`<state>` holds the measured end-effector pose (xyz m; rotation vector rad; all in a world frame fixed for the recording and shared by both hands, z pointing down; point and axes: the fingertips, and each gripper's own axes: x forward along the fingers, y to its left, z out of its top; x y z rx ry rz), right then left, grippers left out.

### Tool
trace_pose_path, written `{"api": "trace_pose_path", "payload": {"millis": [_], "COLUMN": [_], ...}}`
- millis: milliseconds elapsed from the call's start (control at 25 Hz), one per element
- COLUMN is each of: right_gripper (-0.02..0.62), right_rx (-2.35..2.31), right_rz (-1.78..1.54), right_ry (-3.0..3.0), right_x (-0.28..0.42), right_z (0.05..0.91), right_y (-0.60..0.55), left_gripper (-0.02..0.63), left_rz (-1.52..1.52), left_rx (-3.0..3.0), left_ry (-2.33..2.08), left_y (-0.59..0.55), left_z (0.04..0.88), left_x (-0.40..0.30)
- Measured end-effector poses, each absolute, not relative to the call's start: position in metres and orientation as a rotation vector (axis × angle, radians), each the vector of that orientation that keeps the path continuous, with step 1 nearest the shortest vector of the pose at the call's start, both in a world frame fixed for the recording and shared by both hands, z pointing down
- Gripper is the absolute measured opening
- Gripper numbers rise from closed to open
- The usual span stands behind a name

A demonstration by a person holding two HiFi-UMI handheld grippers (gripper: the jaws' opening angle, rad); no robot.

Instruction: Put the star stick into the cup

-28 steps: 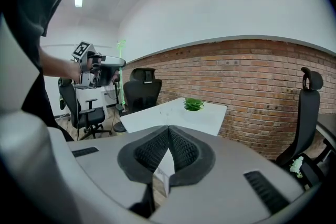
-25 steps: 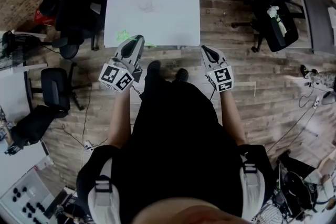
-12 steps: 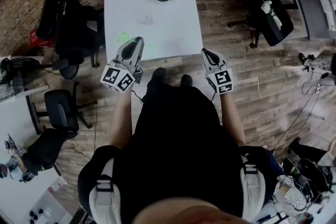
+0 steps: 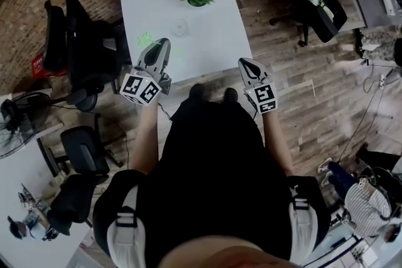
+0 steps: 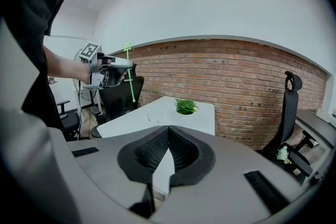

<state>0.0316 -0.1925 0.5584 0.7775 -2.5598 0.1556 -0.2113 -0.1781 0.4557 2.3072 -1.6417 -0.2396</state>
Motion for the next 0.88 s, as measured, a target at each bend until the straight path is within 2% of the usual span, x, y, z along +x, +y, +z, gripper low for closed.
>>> {"api": "trace_pose_path", "payload": {"millis": [880], "right_gripper": [-0.002], "right_rx": [1.077], "right_rz": [0.255], "right_ry": [-2.371], "right_x": [-0.016], "right_z": [0.575], "right_y": [-0.162], "left_gripper": [0.028], "left_rz": [-0.232], "left_rx": [2.375], "left_ry": [-1.449], "left_y": [-0.248], "left_z": [0.509], "left_x": [-0.283]}}
